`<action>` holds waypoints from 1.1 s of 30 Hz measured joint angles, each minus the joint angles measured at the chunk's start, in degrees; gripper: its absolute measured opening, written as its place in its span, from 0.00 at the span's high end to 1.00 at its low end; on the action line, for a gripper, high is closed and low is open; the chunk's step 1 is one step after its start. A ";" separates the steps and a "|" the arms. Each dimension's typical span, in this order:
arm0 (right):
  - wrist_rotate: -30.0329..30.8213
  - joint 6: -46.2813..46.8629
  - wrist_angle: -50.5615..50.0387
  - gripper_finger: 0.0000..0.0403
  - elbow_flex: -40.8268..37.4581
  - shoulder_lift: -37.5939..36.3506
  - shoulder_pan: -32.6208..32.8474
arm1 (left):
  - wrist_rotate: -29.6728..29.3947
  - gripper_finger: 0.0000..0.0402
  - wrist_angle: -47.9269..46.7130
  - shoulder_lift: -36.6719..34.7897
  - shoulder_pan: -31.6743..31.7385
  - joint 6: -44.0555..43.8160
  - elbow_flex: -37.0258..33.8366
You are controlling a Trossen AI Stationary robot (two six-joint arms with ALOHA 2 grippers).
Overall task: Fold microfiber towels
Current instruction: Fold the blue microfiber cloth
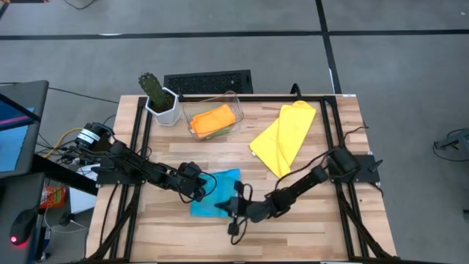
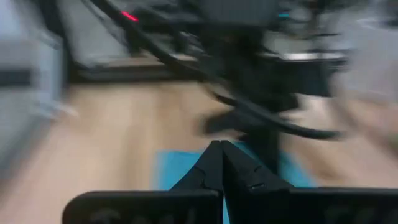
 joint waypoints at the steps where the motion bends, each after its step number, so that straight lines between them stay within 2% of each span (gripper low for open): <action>1: 1.96 -2.01 -1.22 0.95 -0.63 -1.15 -0.43 | -0.02 1.00 0.00 0.00 0.00 0.02 0.00; 4: 4.48 -4.78 -4.95 0.94 -3.50 -3.86 -3.16 | -0.04 1.00 0.00 0.00 0.00 0.00 0.00; 7: 1.96 -2.17 -5.56 0.94 -6.53 -6.39 -6.57 | -0.07 1.00 -0.02 0.00 0.00 0.37 0.00; 13: -3.16 0.26 -2.71 0.96 -11.67 -6.32 -11.06 | -0.09 1.00 -0.02 0.00 0.00 0.44 0.01; 19: -6.02 0.48 -0.22 0.94 -11.98 -1.73 -13.60 | -0.21 1.00 0.00 0.00 0.00 0.52 0.02; 24: -7.97 5.01 0.23 0.96 -11.61 3.34 -15.12 | -0.20 1.00 0.00 -0.02 0.00 0.56 0.02; 27: -10.22 6.65 0.63 0.95 -11.28 3.92 -15.79 | -0.17 1.00 -0.02 -0.02 0.01 0.61 0.02; 33: -11.70 4.11 1.49 0.94 -11.49 -2.70 -14.71 | 0.40 1.00 0.25 -0.04 0.14 -0.72 0.02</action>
